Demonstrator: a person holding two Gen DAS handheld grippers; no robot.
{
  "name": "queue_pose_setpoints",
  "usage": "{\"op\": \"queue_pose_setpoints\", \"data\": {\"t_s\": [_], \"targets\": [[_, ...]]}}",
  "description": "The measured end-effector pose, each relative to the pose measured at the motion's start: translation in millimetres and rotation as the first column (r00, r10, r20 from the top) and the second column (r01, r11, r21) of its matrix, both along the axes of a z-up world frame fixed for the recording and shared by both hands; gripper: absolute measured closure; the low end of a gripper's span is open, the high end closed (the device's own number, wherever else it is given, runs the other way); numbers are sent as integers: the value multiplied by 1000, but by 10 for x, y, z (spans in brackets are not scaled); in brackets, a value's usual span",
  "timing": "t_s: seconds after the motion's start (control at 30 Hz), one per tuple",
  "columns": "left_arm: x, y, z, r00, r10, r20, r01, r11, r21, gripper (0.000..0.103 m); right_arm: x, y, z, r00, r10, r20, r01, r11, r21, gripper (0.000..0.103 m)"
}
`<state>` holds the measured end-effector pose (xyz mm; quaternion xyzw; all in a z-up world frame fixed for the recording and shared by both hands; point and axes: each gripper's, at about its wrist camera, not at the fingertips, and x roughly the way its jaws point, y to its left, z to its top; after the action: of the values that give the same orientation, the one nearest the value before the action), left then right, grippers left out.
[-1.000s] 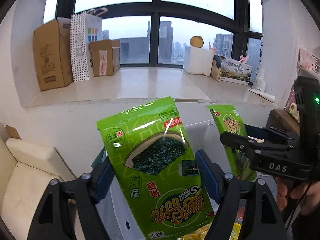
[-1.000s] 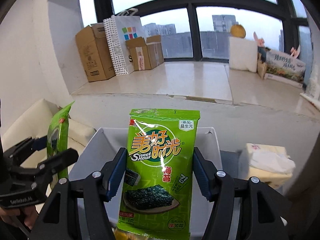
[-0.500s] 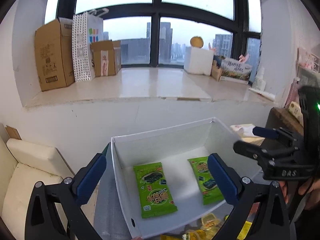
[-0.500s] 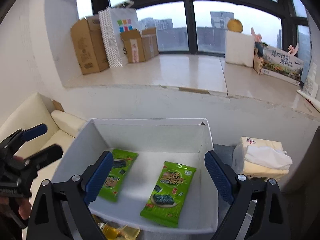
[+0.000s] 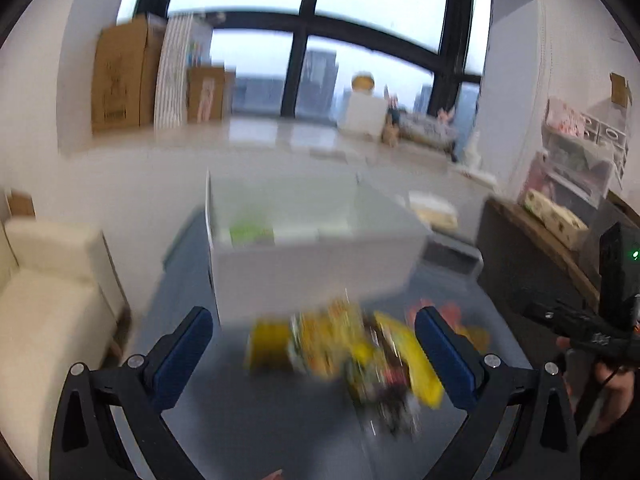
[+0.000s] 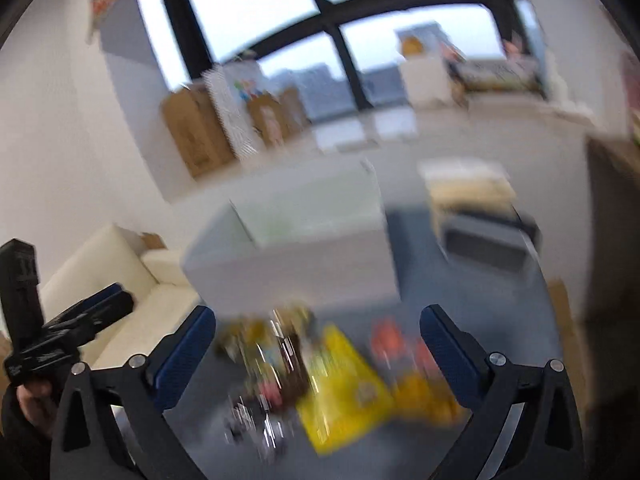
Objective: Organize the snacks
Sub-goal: 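Grasp the brown sausage snack in clear wrap with the right tool, then grasp the small green triangular packet with the left tool while the right tool holds the sausage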
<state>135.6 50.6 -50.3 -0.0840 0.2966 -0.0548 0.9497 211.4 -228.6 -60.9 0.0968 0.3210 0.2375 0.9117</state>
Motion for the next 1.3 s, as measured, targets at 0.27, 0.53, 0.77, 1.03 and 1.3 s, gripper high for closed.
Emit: {"op": "queue_pose_setpoints", "data": {"t_s": [0.27,0.53,0.77,1.03,1.3], "targets": [[-493,-141,-214,999,-21,-41,23,999,48,0,-384,74,-711,969,-99,-226,107,994,22,0],[-654,-35,-208,999,-22,-35,24,998,50,0,-142,563,-760,967,-79,-241,77,997,-16,0],[-732,207,-230,999,3,-34,-2,1000,29,0,250,1018,-934,952,-97,-290,77,994,-80,0],[-704,385,-328,998,27,-52,-27,1000,-10,0,336,1192,-933,963,-124,-238,86,983,-164,22],[-647,328,-365,998,12,-59,-13,1000,-12,0,129,976,-836,974,-56,-221,38,996,-84,41]]}}
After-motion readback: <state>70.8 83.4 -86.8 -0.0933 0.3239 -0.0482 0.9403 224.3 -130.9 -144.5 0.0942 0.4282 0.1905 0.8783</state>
